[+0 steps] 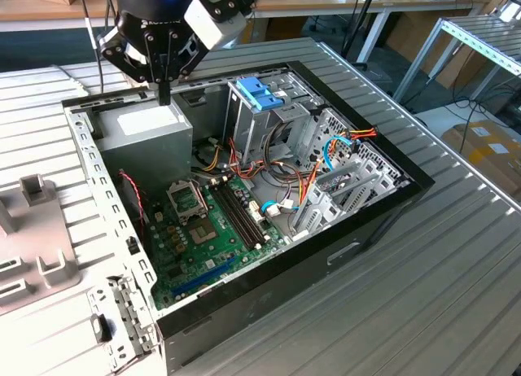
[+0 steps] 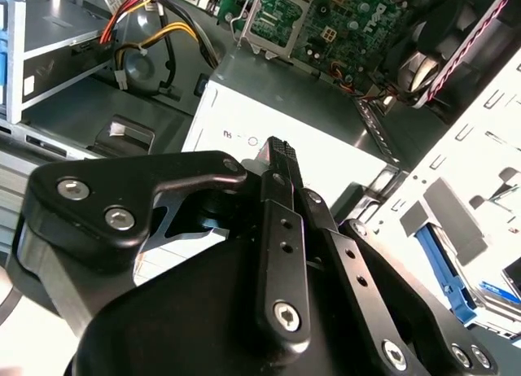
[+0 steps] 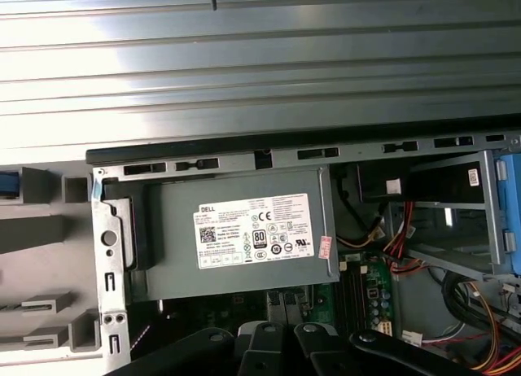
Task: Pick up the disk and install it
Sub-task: 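Reach for the disk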
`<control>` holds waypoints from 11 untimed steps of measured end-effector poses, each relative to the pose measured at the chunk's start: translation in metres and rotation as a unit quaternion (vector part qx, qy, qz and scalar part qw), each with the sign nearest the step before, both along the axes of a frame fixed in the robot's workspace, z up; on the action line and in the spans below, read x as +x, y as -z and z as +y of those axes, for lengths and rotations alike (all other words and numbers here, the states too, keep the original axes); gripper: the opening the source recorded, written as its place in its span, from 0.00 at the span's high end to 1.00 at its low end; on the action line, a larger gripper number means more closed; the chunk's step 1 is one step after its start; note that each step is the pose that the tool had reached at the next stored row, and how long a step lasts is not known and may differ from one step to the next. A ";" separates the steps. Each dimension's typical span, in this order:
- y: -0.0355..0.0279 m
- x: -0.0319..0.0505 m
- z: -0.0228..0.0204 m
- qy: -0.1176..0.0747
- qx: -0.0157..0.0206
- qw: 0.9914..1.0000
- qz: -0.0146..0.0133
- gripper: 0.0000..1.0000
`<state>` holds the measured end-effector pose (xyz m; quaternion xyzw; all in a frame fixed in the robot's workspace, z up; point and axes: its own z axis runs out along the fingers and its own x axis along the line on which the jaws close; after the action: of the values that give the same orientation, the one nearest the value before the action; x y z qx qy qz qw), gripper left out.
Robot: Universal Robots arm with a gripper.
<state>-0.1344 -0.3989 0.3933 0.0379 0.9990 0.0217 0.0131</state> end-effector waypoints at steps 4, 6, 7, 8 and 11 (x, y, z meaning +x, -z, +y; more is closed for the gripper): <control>0.0000 -0.0011 0.0000 0.000 0.000 1.000 0.000 0.89; 0.0000 -0.0021 0.0000 0.000 0.000 1.000 0.000 0.89; 0.0000 -0.0029 0.0000 0.000 0.000 1.000 0.000 0.89; 0.0000 -0.0030 0.0000 0.000 0.000 1.000 0.000 0.89; 0.0000 -0.0036 0.0000 0.000 0.000 1.000 0.000 0.89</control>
<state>-0.1380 -0.3989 0.3933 0.0379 0.9990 0.0217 0.0131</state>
